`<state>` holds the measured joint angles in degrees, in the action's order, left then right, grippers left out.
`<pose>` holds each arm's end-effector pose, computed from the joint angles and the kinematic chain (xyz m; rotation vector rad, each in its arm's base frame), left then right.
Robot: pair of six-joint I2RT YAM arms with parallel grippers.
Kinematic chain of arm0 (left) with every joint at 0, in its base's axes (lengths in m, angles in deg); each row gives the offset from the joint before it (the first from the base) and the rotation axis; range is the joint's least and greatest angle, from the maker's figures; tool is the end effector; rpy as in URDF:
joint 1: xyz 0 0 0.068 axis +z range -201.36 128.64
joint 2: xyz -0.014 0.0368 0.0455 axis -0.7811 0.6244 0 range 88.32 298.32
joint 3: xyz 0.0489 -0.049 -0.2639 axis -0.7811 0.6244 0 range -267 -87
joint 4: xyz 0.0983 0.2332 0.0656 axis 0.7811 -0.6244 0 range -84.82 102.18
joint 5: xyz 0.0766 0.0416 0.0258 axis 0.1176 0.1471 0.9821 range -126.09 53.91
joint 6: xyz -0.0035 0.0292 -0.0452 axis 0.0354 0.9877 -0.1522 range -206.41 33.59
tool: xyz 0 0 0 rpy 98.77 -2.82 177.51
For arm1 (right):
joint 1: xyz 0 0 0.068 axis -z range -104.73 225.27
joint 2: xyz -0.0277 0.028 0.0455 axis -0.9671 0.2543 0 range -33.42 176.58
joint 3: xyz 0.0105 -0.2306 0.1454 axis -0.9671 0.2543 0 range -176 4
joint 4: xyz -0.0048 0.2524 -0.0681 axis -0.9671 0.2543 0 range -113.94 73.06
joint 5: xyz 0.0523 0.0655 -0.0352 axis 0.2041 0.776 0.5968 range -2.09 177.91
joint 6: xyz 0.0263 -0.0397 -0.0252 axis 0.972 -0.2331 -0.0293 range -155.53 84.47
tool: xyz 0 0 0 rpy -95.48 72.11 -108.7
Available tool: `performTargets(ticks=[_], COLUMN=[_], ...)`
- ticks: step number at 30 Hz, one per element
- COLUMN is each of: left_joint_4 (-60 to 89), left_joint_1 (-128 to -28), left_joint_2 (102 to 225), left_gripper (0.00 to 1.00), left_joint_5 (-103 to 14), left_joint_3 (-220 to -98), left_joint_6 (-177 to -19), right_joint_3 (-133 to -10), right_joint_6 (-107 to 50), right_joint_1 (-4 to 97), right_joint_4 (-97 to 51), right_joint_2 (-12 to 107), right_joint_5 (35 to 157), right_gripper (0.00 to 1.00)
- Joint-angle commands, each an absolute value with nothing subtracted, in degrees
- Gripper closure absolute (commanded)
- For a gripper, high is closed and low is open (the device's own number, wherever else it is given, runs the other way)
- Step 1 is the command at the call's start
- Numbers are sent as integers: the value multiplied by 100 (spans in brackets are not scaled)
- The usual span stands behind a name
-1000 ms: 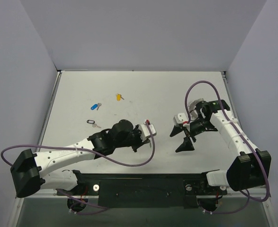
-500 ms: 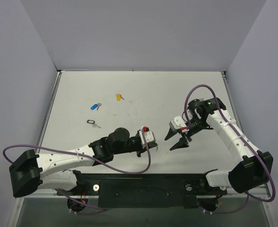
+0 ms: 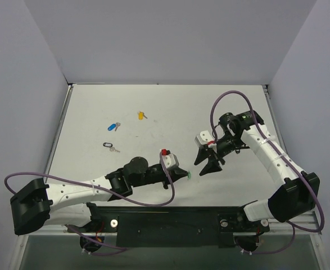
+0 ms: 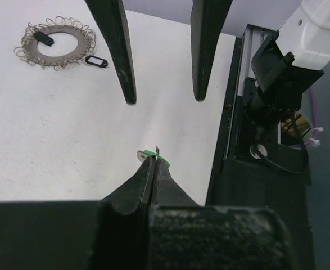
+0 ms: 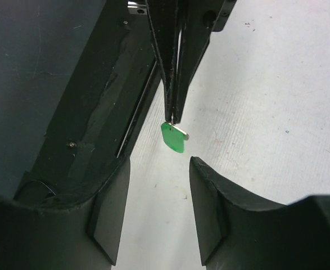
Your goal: Put the keys on the keyring
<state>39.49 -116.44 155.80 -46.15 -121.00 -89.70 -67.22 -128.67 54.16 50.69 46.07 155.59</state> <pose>0.1060 -0.2427 0.2605 1.0357 1.4567 -1.0286 0.2063 0.1149 0.3104 -1.8357 1.0810 1.0766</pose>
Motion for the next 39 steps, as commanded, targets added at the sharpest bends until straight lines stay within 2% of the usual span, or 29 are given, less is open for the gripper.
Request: performTargets(ticks=[1,7,12,14,19,26,32,39], left_joint_4=[5214,6515,7430,7563,6836,4945,4488,4689], left_joint_1=[-11404,-10886,-10744,-10761,-10981,-11719,-12080,-12238], left_joint_2=[15301,15151,15257,15248,14950,14466,14624,14747], left_gripper=[100,100,100,100,100,100,100,100], left_joint_5=[-4768,-5251,-5937,-6183,-6457,-5237,-4612,-4277], left_joint_3=[-11637,-10951,-10792,-10809,-11107,-11582,-11881,-11829], left_joint_6=[-10264,-11952,-12192,-12078,-10781,-8160,-7438,-7331], right_joint_3=[-7254,-7545,-7449,-7396,-7554,-7308,-7492,-7397], right_joint_6=[-11782,-11121,-9367,-9109,-9510,-9670,-9565,-9442], right_joint_1=[5373,5347,5146,5049,4987,4258,4055,4055], right_joint_4=[6518,6431,5114,4735,4804,4611,4558,4348], right_joint_2=[4604,4490,4121,3937,3672,3347,3417,3408], right_joint_5=[15331,14829,13960,13538,13921,14767,14819,14829], right_gripper=[57,54,52,50,49,50,59,63])
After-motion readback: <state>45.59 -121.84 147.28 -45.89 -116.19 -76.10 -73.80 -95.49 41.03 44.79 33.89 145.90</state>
